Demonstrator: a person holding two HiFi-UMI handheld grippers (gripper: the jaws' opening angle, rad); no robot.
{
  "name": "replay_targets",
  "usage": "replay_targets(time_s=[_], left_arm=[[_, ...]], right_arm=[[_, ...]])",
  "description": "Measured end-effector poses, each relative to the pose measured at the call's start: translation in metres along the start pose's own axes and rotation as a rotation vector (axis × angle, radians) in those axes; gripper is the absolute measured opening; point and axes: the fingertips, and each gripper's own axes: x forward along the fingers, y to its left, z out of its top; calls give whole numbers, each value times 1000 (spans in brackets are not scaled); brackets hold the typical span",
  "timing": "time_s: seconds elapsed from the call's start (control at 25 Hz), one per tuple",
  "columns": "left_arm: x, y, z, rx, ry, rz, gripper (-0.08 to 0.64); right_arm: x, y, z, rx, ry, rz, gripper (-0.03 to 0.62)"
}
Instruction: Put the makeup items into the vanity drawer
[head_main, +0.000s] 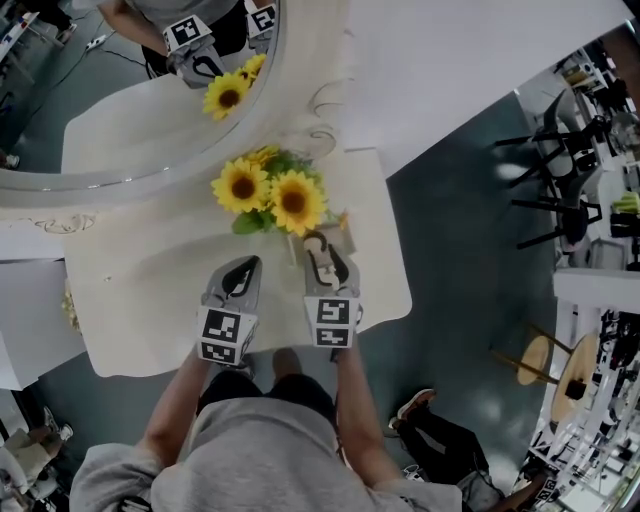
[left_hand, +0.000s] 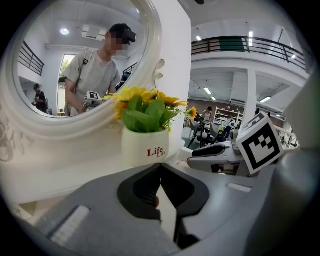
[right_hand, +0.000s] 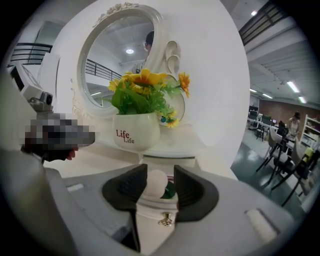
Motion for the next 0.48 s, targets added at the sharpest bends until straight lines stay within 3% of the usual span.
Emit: replay_targets(time_s=[0.48], left_arm=[[-32,12,26,3,-84,77,11]], right_arm=[[-26,16,37,-46,-87,39,169]])
